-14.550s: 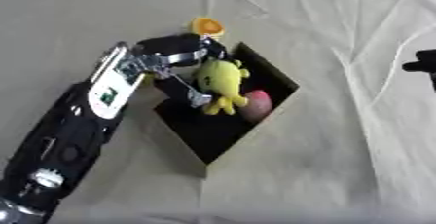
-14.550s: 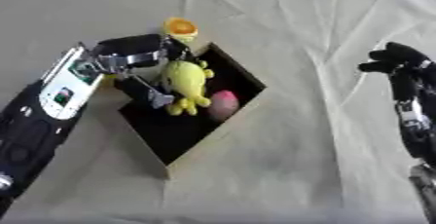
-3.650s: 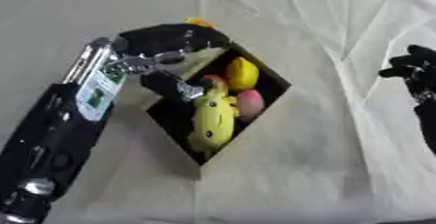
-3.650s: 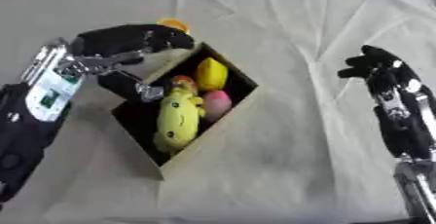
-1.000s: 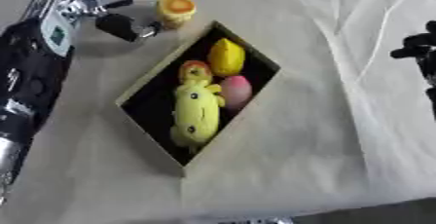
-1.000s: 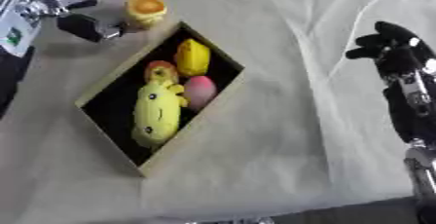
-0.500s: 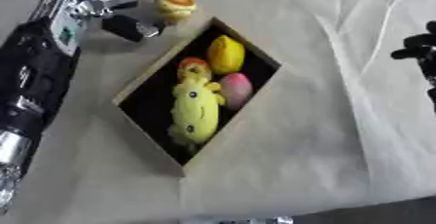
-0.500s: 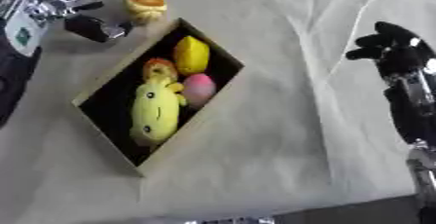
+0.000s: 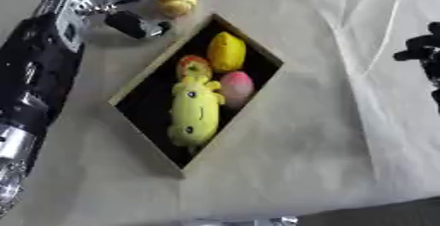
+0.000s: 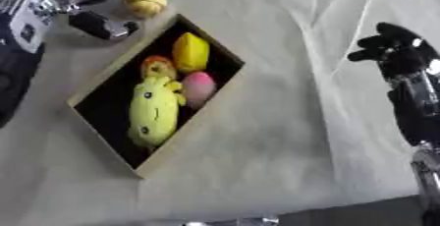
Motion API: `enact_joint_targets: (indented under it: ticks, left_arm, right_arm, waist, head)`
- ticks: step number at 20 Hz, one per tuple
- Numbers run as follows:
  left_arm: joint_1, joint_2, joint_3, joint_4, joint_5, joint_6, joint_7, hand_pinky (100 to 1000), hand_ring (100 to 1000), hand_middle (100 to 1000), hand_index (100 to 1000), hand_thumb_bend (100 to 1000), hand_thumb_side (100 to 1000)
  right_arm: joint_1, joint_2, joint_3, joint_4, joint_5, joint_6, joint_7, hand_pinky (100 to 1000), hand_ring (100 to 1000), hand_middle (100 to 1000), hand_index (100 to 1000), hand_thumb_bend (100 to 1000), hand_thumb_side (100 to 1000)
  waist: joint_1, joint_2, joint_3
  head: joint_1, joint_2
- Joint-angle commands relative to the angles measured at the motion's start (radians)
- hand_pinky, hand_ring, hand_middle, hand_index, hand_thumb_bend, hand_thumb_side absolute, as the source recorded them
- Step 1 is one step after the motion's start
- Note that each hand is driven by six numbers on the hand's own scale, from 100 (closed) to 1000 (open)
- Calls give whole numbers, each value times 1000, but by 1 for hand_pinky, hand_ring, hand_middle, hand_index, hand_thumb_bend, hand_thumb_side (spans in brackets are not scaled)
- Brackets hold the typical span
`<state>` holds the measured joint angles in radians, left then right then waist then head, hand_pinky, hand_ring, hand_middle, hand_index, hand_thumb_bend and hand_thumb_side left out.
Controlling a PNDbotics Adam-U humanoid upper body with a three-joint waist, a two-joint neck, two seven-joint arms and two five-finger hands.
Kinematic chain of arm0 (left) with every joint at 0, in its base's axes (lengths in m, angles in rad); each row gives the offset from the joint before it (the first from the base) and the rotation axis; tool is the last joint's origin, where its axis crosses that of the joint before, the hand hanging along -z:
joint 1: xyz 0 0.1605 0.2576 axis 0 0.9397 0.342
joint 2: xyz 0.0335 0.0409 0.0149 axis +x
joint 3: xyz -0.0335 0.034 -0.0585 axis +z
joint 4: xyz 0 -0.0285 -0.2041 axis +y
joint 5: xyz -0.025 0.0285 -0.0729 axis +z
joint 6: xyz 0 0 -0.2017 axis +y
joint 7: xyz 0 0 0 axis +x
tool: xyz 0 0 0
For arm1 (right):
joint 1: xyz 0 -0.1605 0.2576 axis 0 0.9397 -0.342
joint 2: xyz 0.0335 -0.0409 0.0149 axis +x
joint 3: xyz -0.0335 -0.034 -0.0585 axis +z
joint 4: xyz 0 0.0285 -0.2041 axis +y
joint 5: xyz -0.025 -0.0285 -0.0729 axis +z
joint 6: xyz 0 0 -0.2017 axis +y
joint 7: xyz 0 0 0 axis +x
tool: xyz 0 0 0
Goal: Pick up objects on the table and place them in the box.
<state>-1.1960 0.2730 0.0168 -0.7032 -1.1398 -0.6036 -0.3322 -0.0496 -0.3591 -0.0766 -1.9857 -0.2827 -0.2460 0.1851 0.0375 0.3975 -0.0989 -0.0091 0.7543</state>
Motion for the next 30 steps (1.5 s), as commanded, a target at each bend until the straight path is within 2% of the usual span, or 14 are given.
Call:
enact_joint_targets:
  ticks: [1,4,7,12,18,20,25,30]
  left_arm:
    - [-25,17,10,2,-45,18,41,990,994,872,983,220,431]
    - [-27,15,14,17,-76,27,73,966,976,854,968,186,383]
    - [-27,13,19,29,-85,36,96,922,937,807,921,100,252]
    - [-28,10,24,43,-59,59,106,889,896,749,864,100,246]
    - [-24,8,20,38,-36,60,126,812,798,610,755,100,127]
    - [-23,7,21,30,-25,55,146,753,743,557,709,100,115]
    - [-17,6,7,10,-8,52,210,733,718,538,691,100,105]
    - [-11,4,-18,-6,11,20,219,734,720,546,698,100,134]
  right_arm:
    - [-8,-3,0,-14,14,6,1,1000,694,698,863,100,704]
    - [-13,4,3,-14,20,16,2,1000,694,698,863,100,710]
    - [-17,8,5,-14,26,22,4,1000,694,698,863,100,714]
    - [-17,18,8,-14,40,33,4,1000,694,698,864,100,720]
    - [-13,22,8,-14,46,40,3,1000,695,697,864,100,722]
    - [-11,22,8,-14,46,41,1,1000,695,697,864,100,720]
    - [3,16,5,-14,34,30,0,1000,696,697,864,100,710]
    - [25,6,2,-14,14,19,0,1000,696,697,864,100,700]
  waist:
    - [11,0,-5]
    - [13,8,-7]
    - [14,12,-10]
    - [15,14,-14]
    - [16,11,-15]
    - [15,7,-14]
    - [7,-10,-7]
    - [-3,-38,4]
  head:
    - [9,-19]
    - [14,-25]
    - [18,-28]
    - [22,-31]
    - [18,-20]
    - [17,-14]
    - [14,2]
    - [6,15]
